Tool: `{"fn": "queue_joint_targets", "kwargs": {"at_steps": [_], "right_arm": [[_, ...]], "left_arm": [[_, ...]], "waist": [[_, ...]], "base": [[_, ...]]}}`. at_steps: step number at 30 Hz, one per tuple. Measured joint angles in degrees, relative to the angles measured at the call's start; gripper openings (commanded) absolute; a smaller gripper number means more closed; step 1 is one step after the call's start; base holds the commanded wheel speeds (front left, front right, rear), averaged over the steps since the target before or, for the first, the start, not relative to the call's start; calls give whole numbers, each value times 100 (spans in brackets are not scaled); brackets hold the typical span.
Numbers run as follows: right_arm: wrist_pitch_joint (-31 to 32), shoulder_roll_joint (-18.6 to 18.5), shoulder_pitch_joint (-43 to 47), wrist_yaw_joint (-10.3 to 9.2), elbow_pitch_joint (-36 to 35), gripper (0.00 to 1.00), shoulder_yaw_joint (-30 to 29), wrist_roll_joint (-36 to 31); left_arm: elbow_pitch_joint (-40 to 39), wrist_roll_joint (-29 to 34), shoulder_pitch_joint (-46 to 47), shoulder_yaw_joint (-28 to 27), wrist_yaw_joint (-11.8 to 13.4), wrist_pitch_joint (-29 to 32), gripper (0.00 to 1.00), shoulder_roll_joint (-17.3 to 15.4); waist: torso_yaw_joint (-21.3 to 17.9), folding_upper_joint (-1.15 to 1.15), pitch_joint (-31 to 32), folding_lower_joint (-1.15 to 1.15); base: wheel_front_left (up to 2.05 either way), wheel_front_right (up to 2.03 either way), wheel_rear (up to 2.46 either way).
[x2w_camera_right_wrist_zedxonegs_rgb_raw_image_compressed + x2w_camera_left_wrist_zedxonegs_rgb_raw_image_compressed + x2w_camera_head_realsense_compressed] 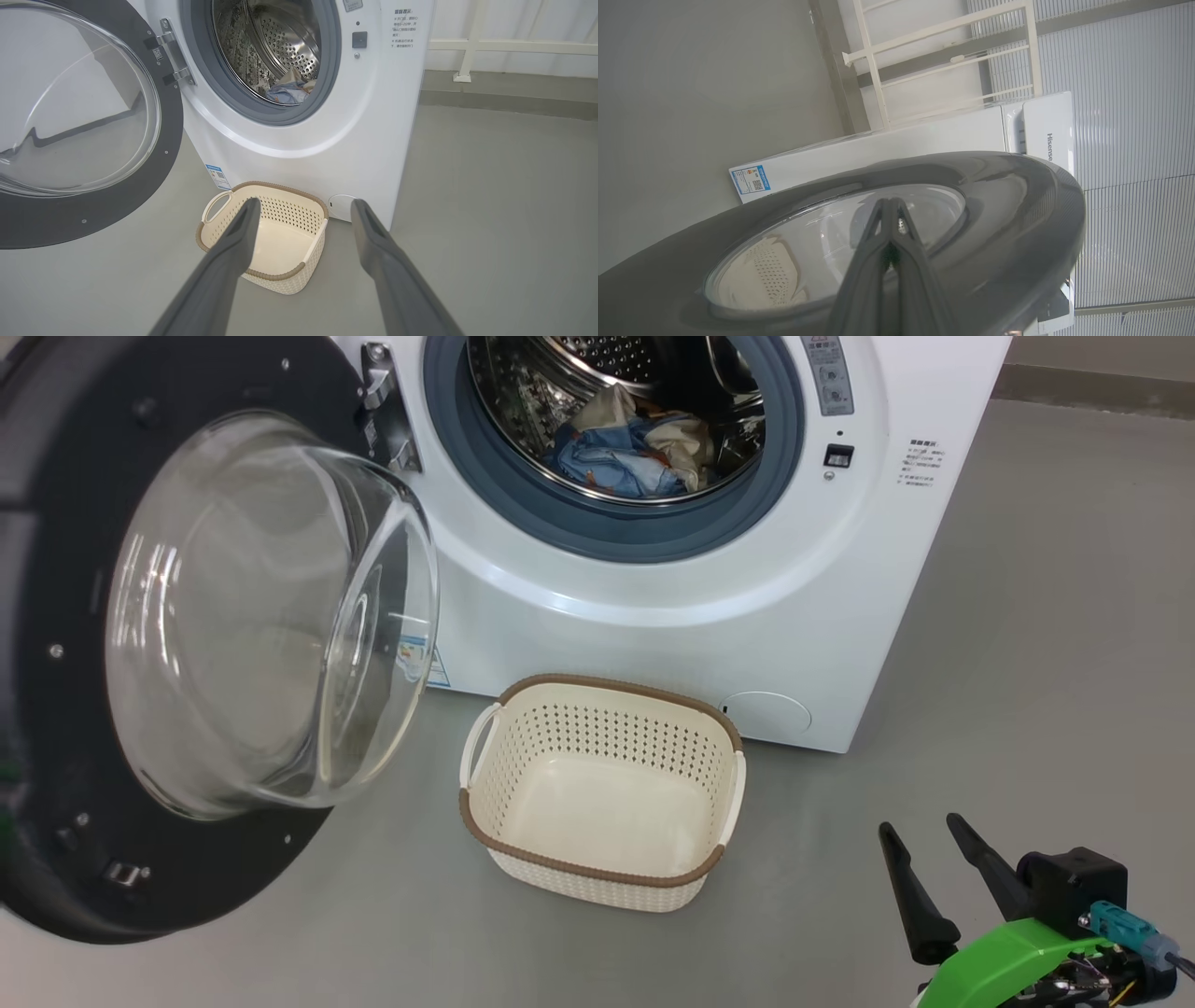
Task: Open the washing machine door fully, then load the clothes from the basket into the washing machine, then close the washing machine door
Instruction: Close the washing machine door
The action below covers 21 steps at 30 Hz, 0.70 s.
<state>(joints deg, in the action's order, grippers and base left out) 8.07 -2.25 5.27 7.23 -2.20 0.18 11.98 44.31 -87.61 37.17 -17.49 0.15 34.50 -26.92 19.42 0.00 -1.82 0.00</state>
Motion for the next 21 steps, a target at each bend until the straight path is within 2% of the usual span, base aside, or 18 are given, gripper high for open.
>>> {"fn": "queue_joint_targets", "kwargs": {"at_steps": [21], "right_arm": [[0, -3, -25, 0, 100, 100, -8, 0]], "left_arm": [[-1536, -280, -205, 456, 42, 1272, 0, 268]], "waist": [[33, 0, -135, 0]], "base": [[0, 0, 0]]}}
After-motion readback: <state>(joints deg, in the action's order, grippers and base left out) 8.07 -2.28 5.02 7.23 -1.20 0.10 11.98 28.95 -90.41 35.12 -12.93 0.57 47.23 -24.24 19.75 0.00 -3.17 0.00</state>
